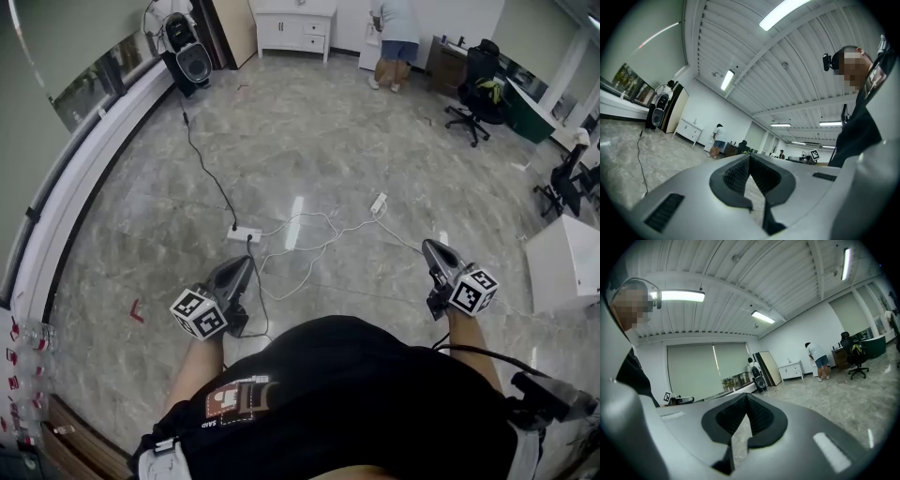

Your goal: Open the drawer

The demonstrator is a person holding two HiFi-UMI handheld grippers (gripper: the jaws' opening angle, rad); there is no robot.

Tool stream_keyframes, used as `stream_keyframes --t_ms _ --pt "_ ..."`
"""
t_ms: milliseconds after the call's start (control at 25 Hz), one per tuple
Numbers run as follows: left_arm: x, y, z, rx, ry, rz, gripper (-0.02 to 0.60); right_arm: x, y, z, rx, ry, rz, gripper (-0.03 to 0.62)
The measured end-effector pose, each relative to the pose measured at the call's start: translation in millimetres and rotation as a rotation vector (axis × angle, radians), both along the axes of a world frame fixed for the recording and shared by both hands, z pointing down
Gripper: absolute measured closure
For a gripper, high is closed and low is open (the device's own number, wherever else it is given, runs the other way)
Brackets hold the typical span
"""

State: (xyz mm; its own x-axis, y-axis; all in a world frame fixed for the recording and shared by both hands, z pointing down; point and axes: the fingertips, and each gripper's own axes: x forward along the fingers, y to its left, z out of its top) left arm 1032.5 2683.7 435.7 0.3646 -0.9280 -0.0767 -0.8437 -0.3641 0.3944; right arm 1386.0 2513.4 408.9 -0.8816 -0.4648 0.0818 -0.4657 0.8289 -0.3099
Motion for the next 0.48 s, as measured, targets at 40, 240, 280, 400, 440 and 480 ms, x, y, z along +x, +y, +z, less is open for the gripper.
stream_keyframes --t_ms 40,240,280,400,440,480 --pt "3 -7 1 -0.005 -0.003 -0.002 0.594 3 -10 3 -0.008 -0.011 0.000 0.597" --pt "22 -53 -10 -0.009 -0.041 -0.036 0.594 11 -68 12 -0.040 -0.066 -0.054 0.597" --pt "28 -65 -15 -0.006 -0.044 -0.050 0.594 14 -82 12 -0.043 -0.068 -0.069 0.597" --pt "57 -106 -31 0.007 -0.041 -0.079 0.594 29 -130 2 -0.034 -0.066 -0.117 0.597" --pt "68 -121 -33 0.014 -0.044 -0.083 0.594 35 -146 -1 -0.020 -0.063 -0.135 0.597" --pt "78 -136 -33 0.022 -0.045 -0.089 0.594 41 -162 -3 -0.003 -0.059 -0.154 0.597"
